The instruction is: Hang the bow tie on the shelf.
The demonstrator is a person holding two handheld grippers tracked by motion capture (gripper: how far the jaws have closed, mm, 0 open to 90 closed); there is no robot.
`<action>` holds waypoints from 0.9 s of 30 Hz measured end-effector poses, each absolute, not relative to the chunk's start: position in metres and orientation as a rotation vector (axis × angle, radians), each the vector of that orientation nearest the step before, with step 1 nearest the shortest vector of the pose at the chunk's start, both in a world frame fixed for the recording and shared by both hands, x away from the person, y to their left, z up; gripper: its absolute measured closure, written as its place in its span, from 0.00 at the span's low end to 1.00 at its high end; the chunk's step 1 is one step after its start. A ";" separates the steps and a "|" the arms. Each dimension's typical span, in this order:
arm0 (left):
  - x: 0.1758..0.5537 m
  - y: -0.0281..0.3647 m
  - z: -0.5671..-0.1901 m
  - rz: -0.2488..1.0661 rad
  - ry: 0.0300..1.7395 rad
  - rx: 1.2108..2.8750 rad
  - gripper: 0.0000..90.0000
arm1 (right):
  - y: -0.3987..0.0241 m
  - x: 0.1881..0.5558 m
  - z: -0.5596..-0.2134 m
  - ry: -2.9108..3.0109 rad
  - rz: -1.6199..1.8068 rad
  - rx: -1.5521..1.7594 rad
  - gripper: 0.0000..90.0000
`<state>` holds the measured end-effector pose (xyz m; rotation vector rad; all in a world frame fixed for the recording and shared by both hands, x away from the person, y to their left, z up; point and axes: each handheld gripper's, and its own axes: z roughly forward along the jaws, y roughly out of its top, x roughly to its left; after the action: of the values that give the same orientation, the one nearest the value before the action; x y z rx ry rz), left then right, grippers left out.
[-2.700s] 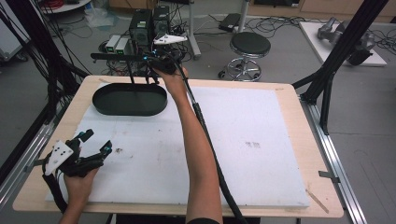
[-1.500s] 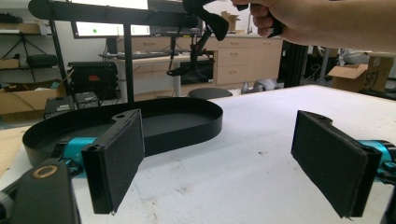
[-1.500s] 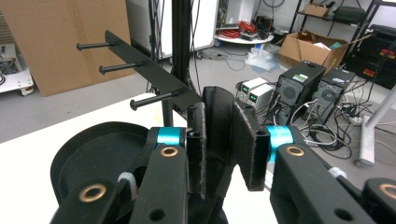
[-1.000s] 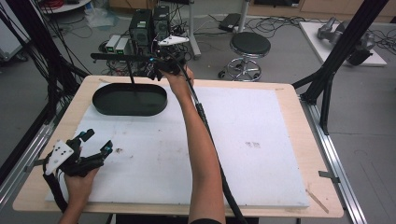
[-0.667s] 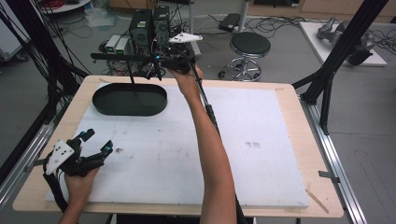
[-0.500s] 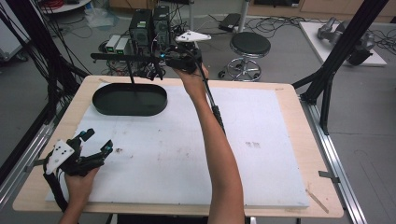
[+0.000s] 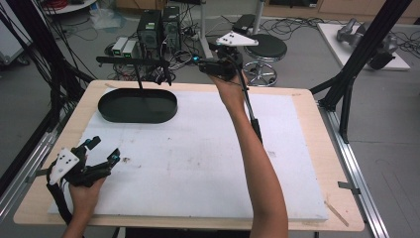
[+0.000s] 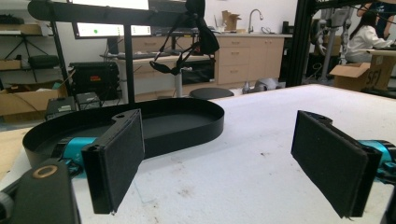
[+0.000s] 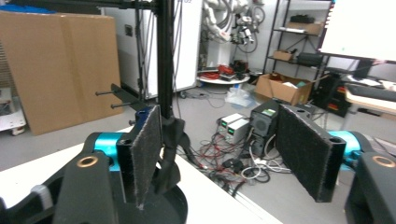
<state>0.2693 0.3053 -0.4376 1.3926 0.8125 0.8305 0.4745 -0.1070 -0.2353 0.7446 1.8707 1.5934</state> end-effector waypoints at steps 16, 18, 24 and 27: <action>0.270 0.304 -0.438 0.835 0.807 1.399 0.19 | -0.176 0.408 -0.225 1.742 1.530 0.745 0.20; 0.270 0.303 -0.438 0.833 0.808 1.400 0.19 | -0.183 0.401 -0.226 1.732 1.523 0.747 0.18; 0.270 0.303 -0.438 0.839 0.808 1.410 0.19 | -0.206 0.371 -0.236 1.674 1.518 0.772 0.14; 0.270 0.303 -0.438 0.838 0.809 1.412 0.19 | -0.216 0.358 -0.245 1.668 1.513 0.773 0.14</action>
<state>0.2698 0.3027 -0.4380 1.4122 0.8091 0.8379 0.3584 -0.2165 -0.2451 0.7734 1.6676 1.5132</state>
